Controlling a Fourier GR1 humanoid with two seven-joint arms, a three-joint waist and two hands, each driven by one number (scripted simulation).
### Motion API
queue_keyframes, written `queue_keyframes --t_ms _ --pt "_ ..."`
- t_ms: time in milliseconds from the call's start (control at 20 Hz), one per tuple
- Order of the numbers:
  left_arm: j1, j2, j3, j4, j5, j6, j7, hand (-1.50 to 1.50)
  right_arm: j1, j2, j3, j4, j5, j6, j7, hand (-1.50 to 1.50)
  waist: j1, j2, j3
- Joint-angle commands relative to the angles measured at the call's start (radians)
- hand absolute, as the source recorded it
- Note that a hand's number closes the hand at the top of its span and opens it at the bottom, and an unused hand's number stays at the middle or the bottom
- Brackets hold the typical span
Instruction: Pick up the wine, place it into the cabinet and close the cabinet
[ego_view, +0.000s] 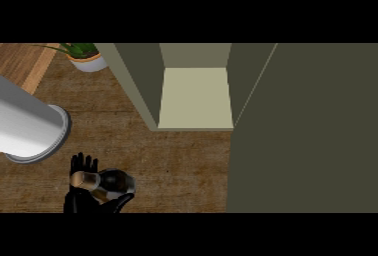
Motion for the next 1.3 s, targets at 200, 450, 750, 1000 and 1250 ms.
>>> queue_keyframes --t_ms 200,450,750,1000,1250 --pt "-0.081 0.007 -0.011 0.089 0.025 -0.13 -0.006 1.5 0.037 -0.002 -0.036 -0.141 -0.103 0.003 0.066 -1.5 -0.003 0.0 0.0" --pt "-0.09 0.004 -0.041 0.116 -0.078 -0.073 -0.072 1.5 0.053 0.016 -0.008 -0.165 -0.07 -0.014 0.075 -1.5 -0.002 0.0 0.0" --pt "-0.118 0.025 -0.059 0.148 -0.182 -0.021 -0.14 1.5 0.059 0.012 -0.033 -0.146 -0.087 0.006 0.042 -1.5 -0.002 0.0 0.0" --pt "-0.133 0.239 0.012 0.09 -0.115 -0.241 -0.092 1.5 0.042 0.03 -0.01 -0.08 -0.049 0.011 0.001 -1.5 -0.002 0.0 0.0" --pt "-0.12 0.184 0.002 0.028 -0.194 -0.129 -0.16 1.5 0.081 0.027 -0.002 -0.162 -0.069 0.015 0.046 -1.5 -0.003 -0.001 0.0"
